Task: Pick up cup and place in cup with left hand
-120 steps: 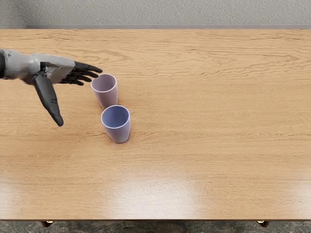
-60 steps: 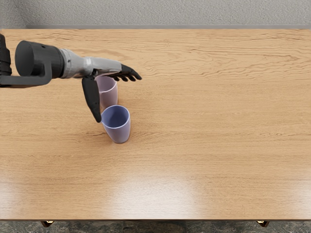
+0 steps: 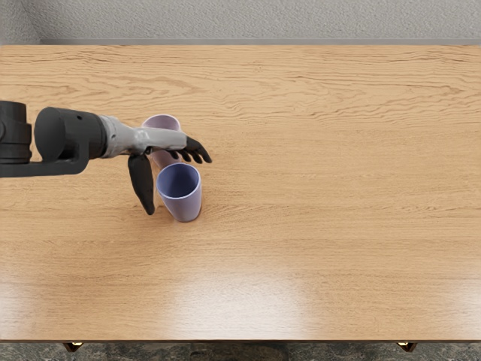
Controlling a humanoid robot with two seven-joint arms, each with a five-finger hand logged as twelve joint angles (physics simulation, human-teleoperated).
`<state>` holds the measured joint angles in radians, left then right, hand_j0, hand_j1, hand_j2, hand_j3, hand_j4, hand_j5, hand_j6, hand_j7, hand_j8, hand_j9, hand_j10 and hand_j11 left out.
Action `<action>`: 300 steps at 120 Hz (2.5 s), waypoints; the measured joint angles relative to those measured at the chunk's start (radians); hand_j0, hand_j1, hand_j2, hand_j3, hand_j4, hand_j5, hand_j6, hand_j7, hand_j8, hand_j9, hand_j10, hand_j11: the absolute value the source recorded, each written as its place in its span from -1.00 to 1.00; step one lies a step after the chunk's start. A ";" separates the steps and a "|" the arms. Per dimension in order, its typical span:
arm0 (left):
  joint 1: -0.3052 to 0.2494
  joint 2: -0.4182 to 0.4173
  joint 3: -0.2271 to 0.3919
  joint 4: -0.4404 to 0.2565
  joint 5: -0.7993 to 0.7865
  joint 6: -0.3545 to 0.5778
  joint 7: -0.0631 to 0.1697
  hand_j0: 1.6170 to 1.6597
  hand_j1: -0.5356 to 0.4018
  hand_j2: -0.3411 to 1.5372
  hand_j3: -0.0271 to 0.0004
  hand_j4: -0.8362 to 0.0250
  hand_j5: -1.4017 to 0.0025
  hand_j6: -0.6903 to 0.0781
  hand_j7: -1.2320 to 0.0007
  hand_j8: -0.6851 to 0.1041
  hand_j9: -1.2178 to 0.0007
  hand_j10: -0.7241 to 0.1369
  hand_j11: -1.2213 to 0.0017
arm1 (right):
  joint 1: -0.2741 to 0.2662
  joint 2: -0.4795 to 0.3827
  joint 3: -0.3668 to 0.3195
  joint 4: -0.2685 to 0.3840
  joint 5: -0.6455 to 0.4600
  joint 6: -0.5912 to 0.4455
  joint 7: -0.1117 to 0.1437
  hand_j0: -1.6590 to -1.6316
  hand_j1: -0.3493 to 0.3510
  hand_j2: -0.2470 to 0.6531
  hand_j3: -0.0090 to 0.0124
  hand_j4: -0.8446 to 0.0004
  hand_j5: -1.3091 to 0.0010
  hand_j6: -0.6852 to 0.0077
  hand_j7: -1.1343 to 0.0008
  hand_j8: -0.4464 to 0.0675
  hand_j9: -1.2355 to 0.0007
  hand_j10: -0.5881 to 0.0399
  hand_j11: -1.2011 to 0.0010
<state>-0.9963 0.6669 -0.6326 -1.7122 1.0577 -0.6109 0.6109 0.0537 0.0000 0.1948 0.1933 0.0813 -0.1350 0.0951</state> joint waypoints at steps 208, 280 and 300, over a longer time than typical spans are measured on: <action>0.138 -0.100 0.048 -0.026 0.336 0.176 0.000 0.91 -0.14 -0.53 0.97 -0.13 0.30 -0.22 0.17 -0.04 0.13 -0.24 0.13 | 0.000 0.000 0.000 0.000 0.000 0.000 0.000 -0.93 -1.00 -0.45 -0.16 1.00 1.00 0.98 1.00 0.74 1.00 0.87 1.00; 0.125 -0.099 0.062 -0.025 0.333 0.192 0.000 0.80 -0.16 -0.52 0.97 -0.17 0.12 -0.04 -0.02 0.10 0.00 -0.12 -0.02 | 0.000 0.000 0.000 0.000 0.000 0.000 0.000 -0.93 -1.00 -0.45 -0.16 1.00 1.00 0.98 1.00 0.74 1.00 0.87 1.00; 0.094 -0.098 0.061 -0.024 0.332 0.196 0.000 0.78 -0.11 -0.53 0.97 -0.14 0.10 -0.08 -0.04 0.06 -0.02 -0.17 -0.03 | 0.000 0.000 0.000 0.000 0.000 0.000 0.000 -0.93 -1.00 -0.45 -0.16 1.00 1.00 0.98 1.00 0.74 1.00 0.87 1.00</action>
<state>-0.9025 0.5691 -0.5718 -1.7358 1.3895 -0.4145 0.6111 0.0537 0.0000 0.1948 0.1933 0.0812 -0.1350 0.0951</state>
